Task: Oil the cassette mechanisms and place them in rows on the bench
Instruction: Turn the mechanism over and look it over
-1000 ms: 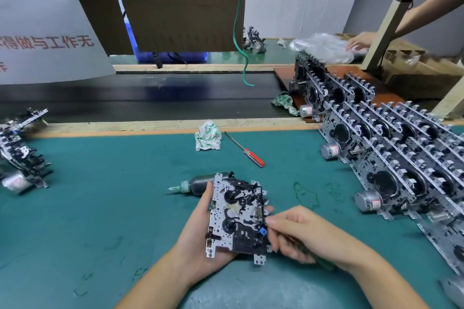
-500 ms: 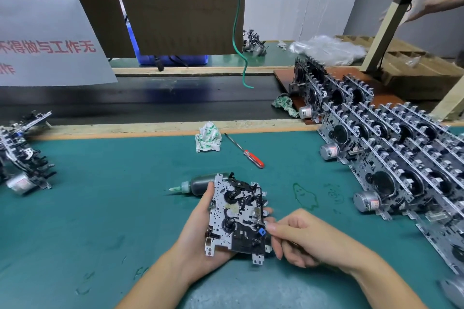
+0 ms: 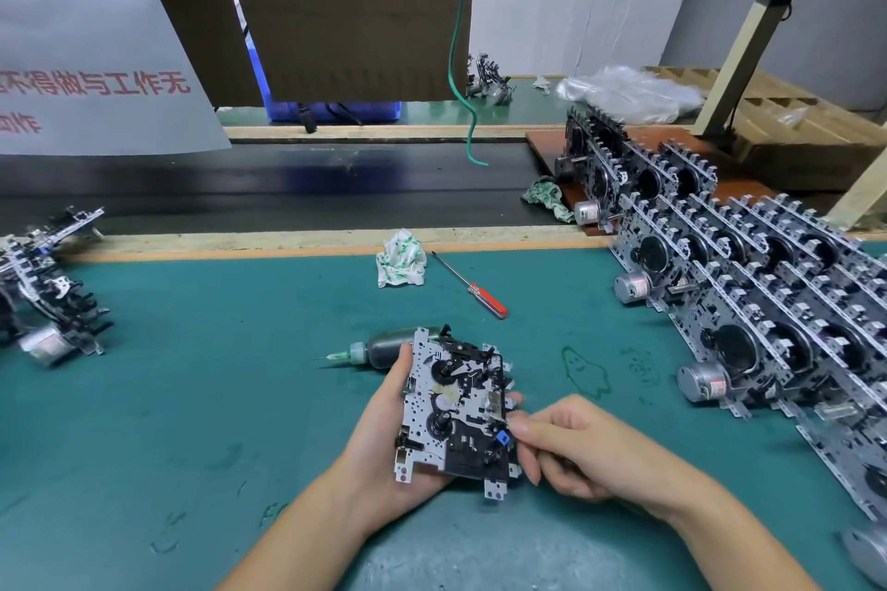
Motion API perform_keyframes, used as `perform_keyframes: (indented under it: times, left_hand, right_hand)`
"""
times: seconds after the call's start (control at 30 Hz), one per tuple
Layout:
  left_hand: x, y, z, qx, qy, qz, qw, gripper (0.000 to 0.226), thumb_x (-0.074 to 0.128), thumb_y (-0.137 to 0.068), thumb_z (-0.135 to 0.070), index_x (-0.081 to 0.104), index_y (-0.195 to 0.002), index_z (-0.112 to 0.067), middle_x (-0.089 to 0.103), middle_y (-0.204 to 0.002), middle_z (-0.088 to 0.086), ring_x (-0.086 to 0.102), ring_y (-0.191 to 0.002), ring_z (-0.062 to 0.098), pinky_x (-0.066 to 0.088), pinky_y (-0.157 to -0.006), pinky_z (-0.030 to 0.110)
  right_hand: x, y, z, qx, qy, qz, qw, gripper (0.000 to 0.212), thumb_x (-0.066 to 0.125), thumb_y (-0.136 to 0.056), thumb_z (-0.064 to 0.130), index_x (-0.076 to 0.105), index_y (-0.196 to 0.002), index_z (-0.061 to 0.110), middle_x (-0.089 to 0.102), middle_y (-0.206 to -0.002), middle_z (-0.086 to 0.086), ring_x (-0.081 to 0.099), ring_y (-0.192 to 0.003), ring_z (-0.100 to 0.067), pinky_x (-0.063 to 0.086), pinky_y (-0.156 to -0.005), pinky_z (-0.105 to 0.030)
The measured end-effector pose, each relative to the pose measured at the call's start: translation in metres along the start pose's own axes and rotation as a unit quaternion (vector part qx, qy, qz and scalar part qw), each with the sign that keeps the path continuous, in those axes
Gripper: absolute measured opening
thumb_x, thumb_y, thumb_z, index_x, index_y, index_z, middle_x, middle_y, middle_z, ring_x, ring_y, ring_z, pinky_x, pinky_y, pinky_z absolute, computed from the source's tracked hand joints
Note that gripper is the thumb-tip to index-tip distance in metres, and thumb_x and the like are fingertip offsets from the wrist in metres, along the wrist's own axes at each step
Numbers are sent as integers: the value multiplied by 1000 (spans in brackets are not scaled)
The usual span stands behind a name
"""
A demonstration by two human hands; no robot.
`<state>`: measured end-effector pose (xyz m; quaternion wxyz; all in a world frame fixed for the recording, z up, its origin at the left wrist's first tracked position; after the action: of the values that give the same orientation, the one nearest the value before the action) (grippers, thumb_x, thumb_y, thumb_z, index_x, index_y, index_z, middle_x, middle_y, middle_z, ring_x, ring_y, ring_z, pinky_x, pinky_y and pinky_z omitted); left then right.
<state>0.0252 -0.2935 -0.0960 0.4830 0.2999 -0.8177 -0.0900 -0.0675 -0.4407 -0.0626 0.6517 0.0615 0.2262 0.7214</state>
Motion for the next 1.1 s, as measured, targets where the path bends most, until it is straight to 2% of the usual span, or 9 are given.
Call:
perform_keyframes:
  times: [0.13, 0.43, 0.6, 0.77, 0.83, 0.97, 1.1]
  left_hand:
    - [-2, -2, 0, 0, 4, -2, 1000, 78, 35, -89, -65, 65, -117, 1, 58, -125, 27, 62, -108, 36, 46, -97, 44]
    - [-4, -4, 2, -4, -15, -13, 1000, 77, 35, -88, -66, 68, -114, -1, 60, -123, 26, 64, -104, 34, 49, -91, 41]
    - [-2, -4, 0, 1, -38, -13, 999, 74, 37, -86, -66, 71, -110, -5, 62, -121, 24, 66, -103, 32, 54, -87, 37]
    - [0, -5, 1, 8, -40, -17, 999, 74, 36, -87, -66, 71, -110, -5, 64, -119, 24, 67, -101, 32, 57, -78, 36]
    - [0, -6, 1, 9, -38, -13, 999, 72, 36, -86, -66, 74, -103, -7, 67, -114, 21, 69, -96, 30, 58, -72, 33]
    - [-1, -9, 2, 9, -36, -11, 999, 72, 37, -84, -67, 76, -97, -9, 68, -112, 18, 69, -95, 29, 58, -72, 33]
    - [-2, -9, 2, 1, -29, -7, 1000, 71, 38, -85, -66, 77, -95, -8, 70, -109, 17, 70, -93, 28, 58, -70, 33]
  right_hand:
    - [0, 0, 0, 0, -7, 3, 1000, 46, 44, -98, 32, 60, -56, 19, 36, -36, 4, 24, -33, -8, 23, -37, -17]
    - [2, -2, 1, 17, 10, 6, 1000, 48, 45, -97, 36, 55, -53, 19, 45, -37, 4, 35, -29, -7, 26, -34, -15]
    - [1, -3, 1, 32, -6, 34, 999, 52, 42, -97, 37, 53, -52, 16, 49, -37, 1, 41, -28, -7, 27, -32, -16]
    - [0, -4, 2, 50, -5, 50, 997, 58, 38, -99, 37, 50, -46, 18, 43, -32, 2, 34, -25, -7, 26, -30, -16]
    - [-1, -4, 4, 53, 4, 51, 997, 59, 38, -99, 37, 47, -45, 16, 36, -29, 2, 28, -24, -8, 24, -31, -15]
    - [-2, -5, 6, 54, 13, 57, 997, 59, 38, -100, 35, 41, -45, 13, 28, -26, 2, 20, -22, -8, 20, -31, -14]
    - [-3, -4, 5, 48, 27, 70, 996, 59, 41, -99, 37, 43, -45, 14, 26, -27, 1, 18, -24, -9, 19, -32, -18]
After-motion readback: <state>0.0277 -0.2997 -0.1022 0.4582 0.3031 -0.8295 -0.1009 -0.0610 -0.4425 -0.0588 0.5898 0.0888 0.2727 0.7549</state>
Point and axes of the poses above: each hand's wrist, its own y-axis away from the middle knuckle, its own x-axis out of the palm, z = x × y, the point moved 2 cm from there along -y, towards the middle knuckle
